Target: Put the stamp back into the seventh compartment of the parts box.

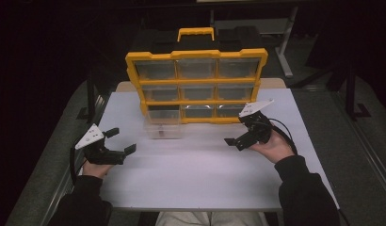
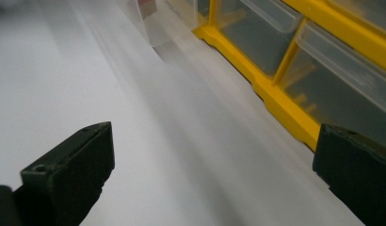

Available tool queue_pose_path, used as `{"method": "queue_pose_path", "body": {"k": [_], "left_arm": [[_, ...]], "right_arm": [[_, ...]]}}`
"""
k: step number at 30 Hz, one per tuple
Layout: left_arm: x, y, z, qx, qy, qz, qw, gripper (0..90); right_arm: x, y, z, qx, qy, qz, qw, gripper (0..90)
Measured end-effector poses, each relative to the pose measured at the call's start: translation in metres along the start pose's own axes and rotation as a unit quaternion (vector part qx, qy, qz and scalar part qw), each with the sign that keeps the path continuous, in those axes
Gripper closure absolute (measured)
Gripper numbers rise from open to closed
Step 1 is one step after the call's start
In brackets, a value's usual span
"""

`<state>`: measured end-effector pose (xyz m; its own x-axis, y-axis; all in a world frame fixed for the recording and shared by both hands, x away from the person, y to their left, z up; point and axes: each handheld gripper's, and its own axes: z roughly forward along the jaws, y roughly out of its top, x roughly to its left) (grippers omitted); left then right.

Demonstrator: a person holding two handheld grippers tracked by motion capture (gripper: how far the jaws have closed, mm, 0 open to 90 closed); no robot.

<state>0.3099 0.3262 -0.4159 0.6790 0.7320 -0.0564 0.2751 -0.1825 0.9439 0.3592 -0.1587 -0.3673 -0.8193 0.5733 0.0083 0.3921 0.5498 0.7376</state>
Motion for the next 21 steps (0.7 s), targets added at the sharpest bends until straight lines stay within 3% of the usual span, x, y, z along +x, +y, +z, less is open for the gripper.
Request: {"method": "queue_pose_path", "body": {"k": [5, 12, 21], "left_arm": [[0.0, 0.0, 0.0, 0.001, 0.001, 0.002, 1.0, 0.0], [-0.001, 0.0, 0.0, 0.003, 0.0, 0.004, 1.0, 0.0], [-0.002, 0.0, 0.001, 0.008, -0.002, 0.01, 0.9999, 0.0]], "right_arm": [[-0.005, -0.027, -0.011, -0.023, -0.011, 0.031, 0.9992, 0.0], [-0.012, -0.057, -0.021, -0.032, -0.022, 0.066, 0.9971, 0.0], [-0.014, -0.077, -0.033, -0.047, -0.049, 0.08, 0.9945, 0.0]]}}
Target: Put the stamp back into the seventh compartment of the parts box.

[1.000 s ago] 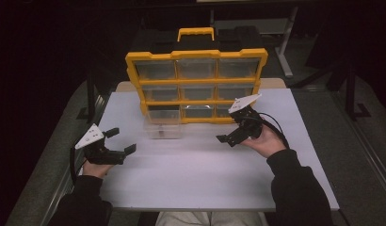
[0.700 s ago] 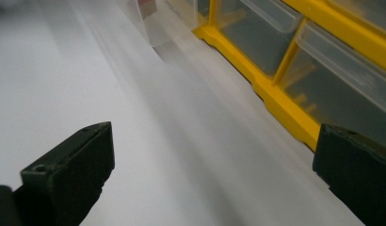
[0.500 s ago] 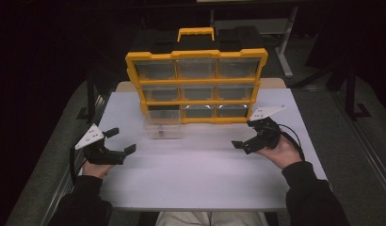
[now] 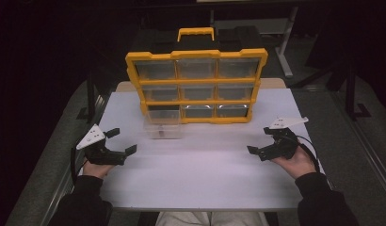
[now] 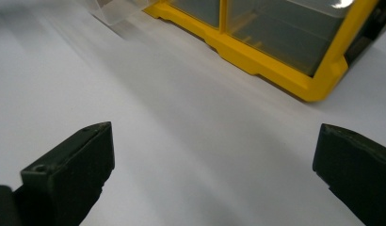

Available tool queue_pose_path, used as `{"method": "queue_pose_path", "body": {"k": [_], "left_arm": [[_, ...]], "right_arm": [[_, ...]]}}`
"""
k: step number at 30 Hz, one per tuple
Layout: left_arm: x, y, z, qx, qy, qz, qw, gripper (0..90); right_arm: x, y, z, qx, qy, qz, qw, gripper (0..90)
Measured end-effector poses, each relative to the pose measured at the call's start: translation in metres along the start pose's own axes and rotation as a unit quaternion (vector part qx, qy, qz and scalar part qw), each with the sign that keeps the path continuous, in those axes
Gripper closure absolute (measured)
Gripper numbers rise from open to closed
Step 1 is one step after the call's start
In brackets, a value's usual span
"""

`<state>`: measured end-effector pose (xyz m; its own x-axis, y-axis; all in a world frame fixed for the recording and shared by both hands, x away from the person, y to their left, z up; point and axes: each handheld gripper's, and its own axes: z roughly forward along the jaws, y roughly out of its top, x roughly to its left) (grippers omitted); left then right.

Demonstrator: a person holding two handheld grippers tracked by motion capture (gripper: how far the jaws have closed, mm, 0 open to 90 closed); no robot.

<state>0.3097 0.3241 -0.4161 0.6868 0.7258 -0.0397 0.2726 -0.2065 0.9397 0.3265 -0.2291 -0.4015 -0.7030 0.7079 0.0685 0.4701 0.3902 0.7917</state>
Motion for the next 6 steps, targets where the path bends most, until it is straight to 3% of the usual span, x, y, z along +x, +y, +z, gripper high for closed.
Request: {"method": "queue_pose_path", "body": {"k": [6], "left_arm": [[0.0, 0.0, 0.0, -0.003, 0.0, -0.002, 1.0, 0.0]], "right_arm": [[-0.004, -0.016, -0.007, -0.003, -0.005, 0.018, 0.9998, 0.0]]}}
